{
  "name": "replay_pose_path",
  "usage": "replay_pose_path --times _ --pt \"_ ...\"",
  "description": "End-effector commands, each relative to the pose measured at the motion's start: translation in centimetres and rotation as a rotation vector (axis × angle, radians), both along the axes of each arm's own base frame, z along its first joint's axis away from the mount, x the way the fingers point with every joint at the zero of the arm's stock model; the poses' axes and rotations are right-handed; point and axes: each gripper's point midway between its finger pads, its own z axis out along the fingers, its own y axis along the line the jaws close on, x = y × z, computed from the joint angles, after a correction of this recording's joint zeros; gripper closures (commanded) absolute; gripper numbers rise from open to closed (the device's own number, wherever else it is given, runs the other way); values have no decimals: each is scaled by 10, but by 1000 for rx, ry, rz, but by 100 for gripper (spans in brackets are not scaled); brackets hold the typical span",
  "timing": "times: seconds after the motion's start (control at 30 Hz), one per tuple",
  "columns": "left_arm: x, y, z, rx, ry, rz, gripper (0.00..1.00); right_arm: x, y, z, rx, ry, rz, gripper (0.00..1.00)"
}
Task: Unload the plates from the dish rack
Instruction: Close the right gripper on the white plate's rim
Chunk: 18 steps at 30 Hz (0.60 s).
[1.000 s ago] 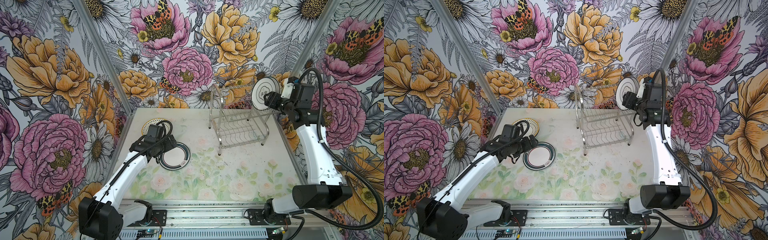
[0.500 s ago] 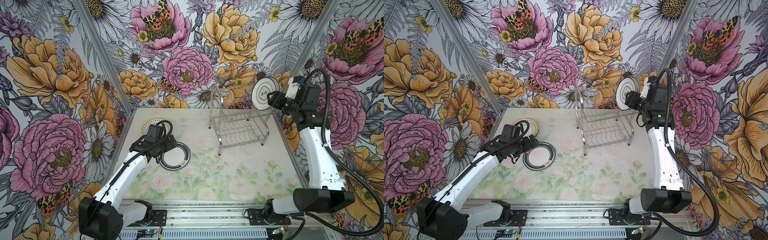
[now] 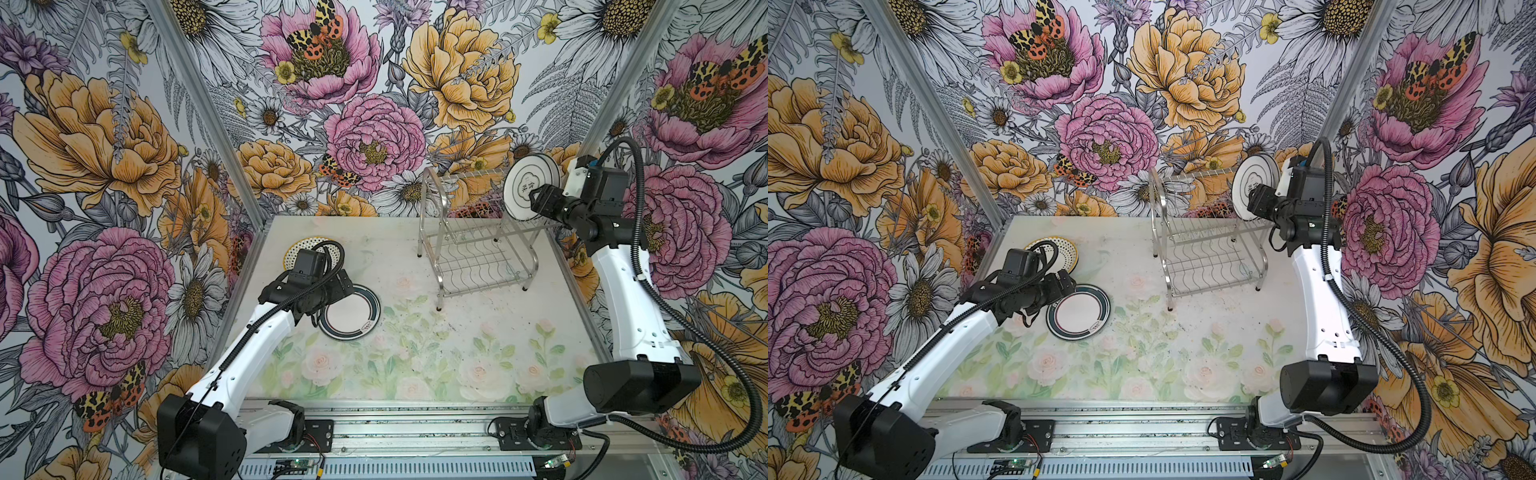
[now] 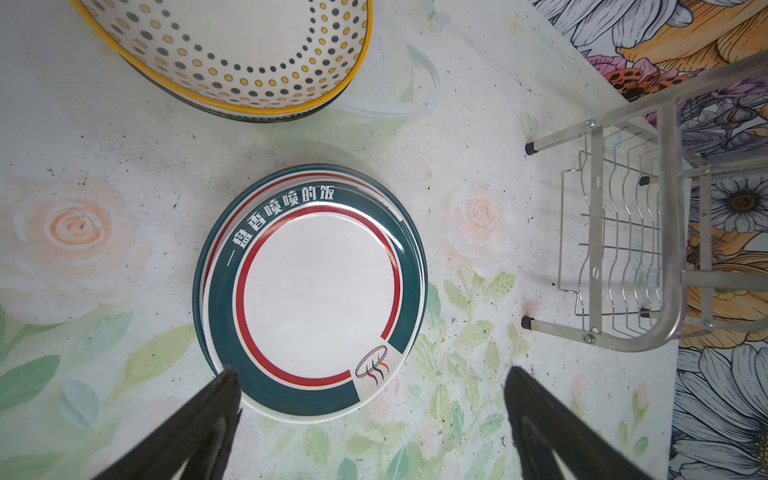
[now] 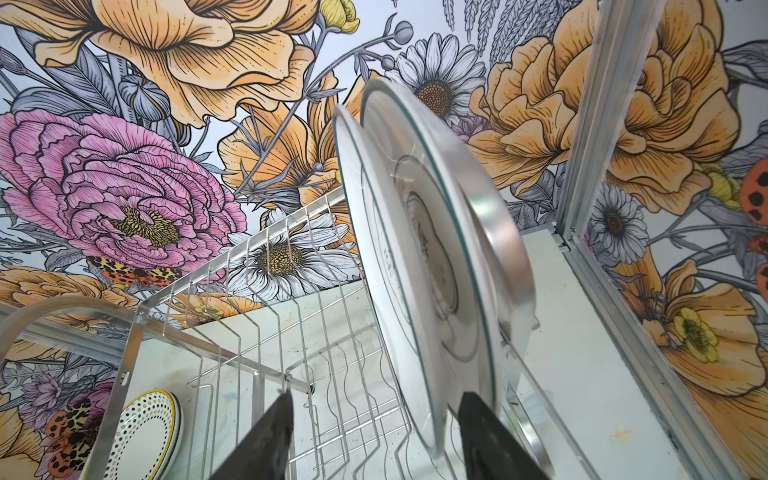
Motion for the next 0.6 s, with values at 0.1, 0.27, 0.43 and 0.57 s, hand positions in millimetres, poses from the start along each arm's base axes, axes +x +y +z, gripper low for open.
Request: replay_pose_path --times 0.1,0.27,0.43,0.57 --pt "0 1 -3 0 10 -8 1 13 -3 13 -13 -45 1 40" --pt "0 1 -6 2 18 -11 1 22 -6 7 -49 -45 2 47" --pt "-1 2 -6 2 18 -10 1 29 -9 0 -82 -42 8 55" --pt "-1 3 -7 1 19 -8 1 32 -6 0 -92 -54 25 63"
